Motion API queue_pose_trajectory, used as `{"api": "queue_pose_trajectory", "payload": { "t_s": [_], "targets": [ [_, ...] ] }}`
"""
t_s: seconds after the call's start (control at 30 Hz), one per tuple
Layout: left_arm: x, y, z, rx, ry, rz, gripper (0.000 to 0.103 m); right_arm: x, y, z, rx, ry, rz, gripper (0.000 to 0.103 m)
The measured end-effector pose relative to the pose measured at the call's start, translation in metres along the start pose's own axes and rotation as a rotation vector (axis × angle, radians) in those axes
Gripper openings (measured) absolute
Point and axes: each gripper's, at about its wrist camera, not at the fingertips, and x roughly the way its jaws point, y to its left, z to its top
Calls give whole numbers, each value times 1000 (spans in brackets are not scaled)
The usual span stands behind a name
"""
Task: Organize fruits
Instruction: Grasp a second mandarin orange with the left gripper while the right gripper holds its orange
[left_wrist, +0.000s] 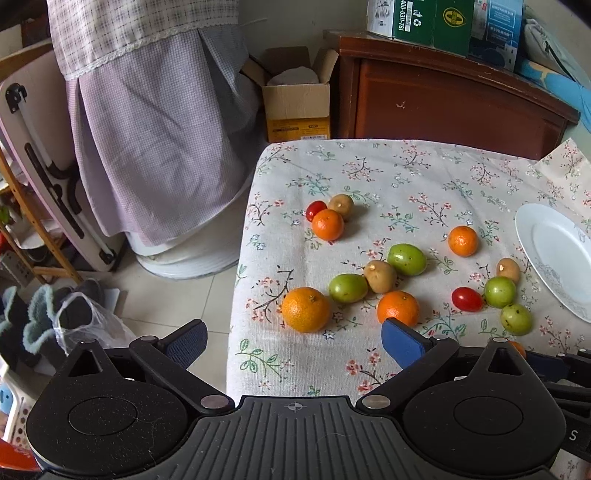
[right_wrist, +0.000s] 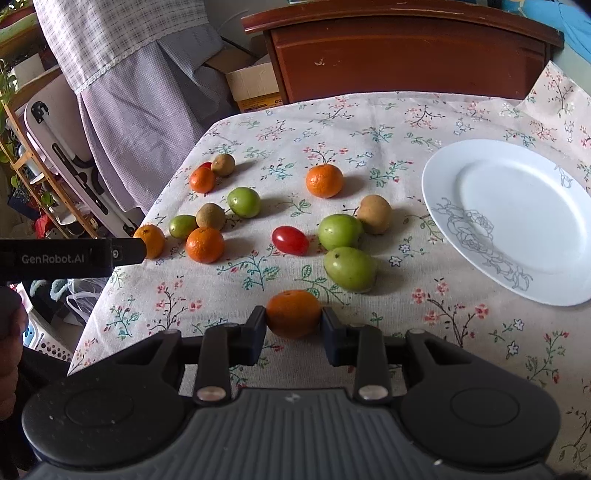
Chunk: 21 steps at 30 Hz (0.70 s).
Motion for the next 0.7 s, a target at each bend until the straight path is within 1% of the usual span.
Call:
{"api": "queue_pose_trajectory", "payload": {
  "t_s": [0.03, 0.2, 0.33, 0.4, 0.5, 0.57, 0.63, 0.67, 0.7],
  "targets": [
    [1, 1, 2, 0, -7, -12, 100, 0, 0, -1, -1, -2, -1, 32],
    [13, 2, 6, 14, -20, -11, 100, 0, -1, 1, 13, -3, 1, 32],
    [27, -2, 2, 47, 9, -2, 92, -1, -4, 0, 31, -5, 7, 33],
    [28, -6, 0, 70, 4, -1, 88, -1, -5, 0, 36, -4, 8, 33],
    [26, -6, 0, 69, -9, -26, 87, -1, -5, 1, 45, 0, 11, 34],
    [27, -5, 1, 61, -15, -23, 86, -1, -6, 1, 50, 2, 13, 34],
    [30, -4, 2, 50, -13, -28, 78, -2, -6, 1, 50, 2, 12, 34],
    [32, -3, 3, 43, -6, -33, 72, -2, -5, 1, 49, 3, 11, 34],
    [34, -2, 2, 37, 1, -35, 69, -2, -5, 1, 49, 3, 10, 34]
  ]
}}
